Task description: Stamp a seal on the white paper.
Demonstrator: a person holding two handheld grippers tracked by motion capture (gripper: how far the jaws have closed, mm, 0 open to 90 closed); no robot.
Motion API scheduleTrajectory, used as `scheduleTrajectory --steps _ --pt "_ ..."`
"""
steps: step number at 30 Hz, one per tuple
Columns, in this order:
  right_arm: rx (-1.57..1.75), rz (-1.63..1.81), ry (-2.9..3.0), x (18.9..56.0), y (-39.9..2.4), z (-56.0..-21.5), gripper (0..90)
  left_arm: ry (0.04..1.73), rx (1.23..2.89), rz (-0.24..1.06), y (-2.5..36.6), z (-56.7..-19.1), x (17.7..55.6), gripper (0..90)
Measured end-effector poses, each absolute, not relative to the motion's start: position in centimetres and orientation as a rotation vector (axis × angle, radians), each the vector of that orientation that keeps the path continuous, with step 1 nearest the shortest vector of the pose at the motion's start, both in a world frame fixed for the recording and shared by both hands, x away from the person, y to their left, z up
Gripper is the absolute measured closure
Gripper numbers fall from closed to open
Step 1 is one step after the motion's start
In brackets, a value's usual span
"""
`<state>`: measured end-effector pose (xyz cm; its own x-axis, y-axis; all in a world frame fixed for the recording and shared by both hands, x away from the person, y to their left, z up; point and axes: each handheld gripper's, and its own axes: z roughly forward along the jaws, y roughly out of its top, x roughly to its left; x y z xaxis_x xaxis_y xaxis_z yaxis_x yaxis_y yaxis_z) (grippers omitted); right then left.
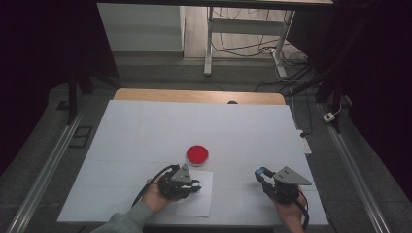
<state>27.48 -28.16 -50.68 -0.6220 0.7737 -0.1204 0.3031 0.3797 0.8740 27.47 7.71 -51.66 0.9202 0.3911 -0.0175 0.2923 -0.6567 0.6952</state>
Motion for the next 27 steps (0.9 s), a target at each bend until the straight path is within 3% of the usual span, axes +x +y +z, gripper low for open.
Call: scheduleTrajectory --steps 5,14,27 --pt "0.924 1.187 2.12 27.5 -28.2 -50.6 65.3 0.484 2.338 0.195 7.5 -51.4 27.2 76.1" --pt "0.927 1.191 2.115 27.5 -28.4 -50.6 65.3 0.507 2.188 0.203 8.7 -48.1 27.0 75.9" --pt "0.925 1.195 2.116 27.5 -28.2 -50.6 65.3 0.525 2.136 0.168 9.3 -47.1 26.8 75.7"
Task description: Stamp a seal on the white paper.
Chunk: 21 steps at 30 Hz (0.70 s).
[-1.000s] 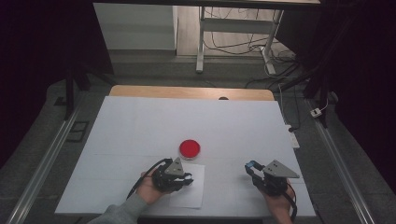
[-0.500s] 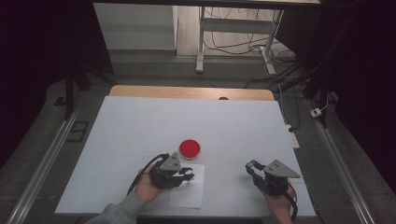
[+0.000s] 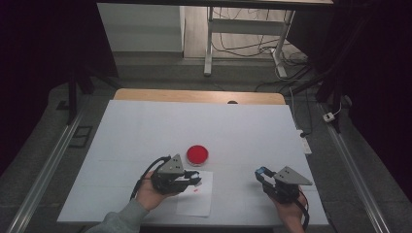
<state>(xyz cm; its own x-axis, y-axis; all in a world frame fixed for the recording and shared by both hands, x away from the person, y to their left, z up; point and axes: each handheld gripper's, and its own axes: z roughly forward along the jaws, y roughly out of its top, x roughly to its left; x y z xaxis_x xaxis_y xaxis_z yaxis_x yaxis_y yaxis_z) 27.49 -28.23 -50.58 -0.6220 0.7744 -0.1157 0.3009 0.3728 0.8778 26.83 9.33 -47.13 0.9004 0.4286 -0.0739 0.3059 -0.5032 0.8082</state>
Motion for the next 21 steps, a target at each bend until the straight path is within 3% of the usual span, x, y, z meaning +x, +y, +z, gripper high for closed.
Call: scheduleTrajectory --steps 21 --pt "0.923 1.184 2.119 27.6 -28.1 -50.7 65.3 0.61 2.027 0.159 11.6 -45.5 27.3 75.6"
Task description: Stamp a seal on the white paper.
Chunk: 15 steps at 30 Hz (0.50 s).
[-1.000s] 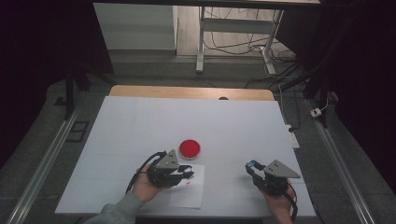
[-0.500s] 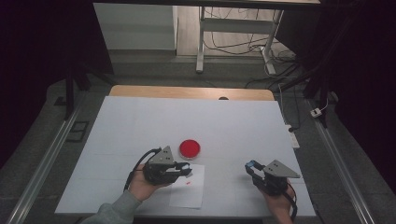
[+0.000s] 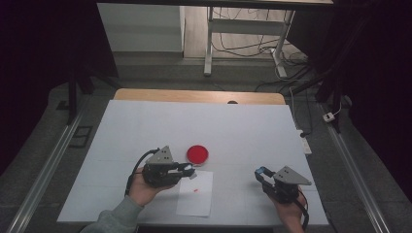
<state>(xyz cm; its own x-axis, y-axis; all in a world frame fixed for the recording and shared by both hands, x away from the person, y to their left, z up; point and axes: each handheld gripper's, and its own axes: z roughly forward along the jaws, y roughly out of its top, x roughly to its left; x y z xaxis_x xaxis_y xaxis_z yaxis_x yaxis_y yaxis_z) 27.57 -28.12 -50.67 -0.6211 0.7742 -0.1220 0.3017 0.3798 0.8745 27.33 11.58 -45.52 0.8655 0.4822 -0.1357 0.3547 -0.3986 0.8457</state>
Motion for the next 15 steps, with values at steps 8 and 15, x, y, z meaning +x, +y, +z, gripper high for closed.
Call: scheduleTrajectory --steps 8,15 --pt "0.923 1.184 2.119 27.62 -28.05 -50.68 65.3 0.638 1.987 0.159 12.14 -44.87 27.67 75.6" --pt "0.921 1.185 2.115 27.59 -28.1 -50.67 65.3 0.646 1.979 0.152 12.02 -44.86 27.79 75.6"
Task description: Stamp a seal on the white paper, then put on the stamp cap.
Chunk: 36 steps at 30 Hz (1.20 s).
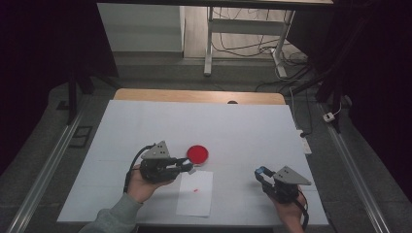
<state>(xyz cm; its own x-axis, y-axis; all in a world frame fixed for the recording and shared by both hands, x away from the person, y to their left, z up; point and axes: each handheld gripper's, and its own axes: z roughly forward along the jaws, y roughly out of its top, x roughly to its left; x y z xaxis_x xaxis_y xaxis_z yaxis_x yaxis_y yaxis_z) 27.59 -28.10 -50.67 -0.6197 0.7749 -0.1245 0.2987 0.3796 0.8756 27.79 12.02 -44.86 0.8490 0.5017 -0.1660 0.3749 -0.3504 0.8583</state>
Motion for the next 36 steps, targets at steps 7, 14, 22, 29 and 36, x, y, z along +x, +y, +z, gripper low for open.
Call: scheduleTrajectory --steps 7,14,22,29,36 --pt "0.918 1.185 2.115 27.6 -28.1 -50.6 65.3 0.655 1.98 0.141 11.7 -45.1 28.1 75.6" --pt "0.913 1.19 2.11 27.5 -28.1 -50.5 65.3 0.666 1.967 0.147 11.9 -45.0 28.2 75.6" --pt "0.89 1.202 2.111 27.5 -27.5 -50.4 65.3 0.665 1.966 0.14 11.8 -45.1 28.4 75.6" --pt "0.865 1.216 2.118 27.5 -26.7 -50.2 65.3 0.664 1.97 0.141 11.7 -45.1 28.4 75.6" --pt "0.847 1.23 2.125 27.6 -25.7 -50.2 65.3 0.665 1.966 0.142 11.7 -45.1 28.4 75.6"
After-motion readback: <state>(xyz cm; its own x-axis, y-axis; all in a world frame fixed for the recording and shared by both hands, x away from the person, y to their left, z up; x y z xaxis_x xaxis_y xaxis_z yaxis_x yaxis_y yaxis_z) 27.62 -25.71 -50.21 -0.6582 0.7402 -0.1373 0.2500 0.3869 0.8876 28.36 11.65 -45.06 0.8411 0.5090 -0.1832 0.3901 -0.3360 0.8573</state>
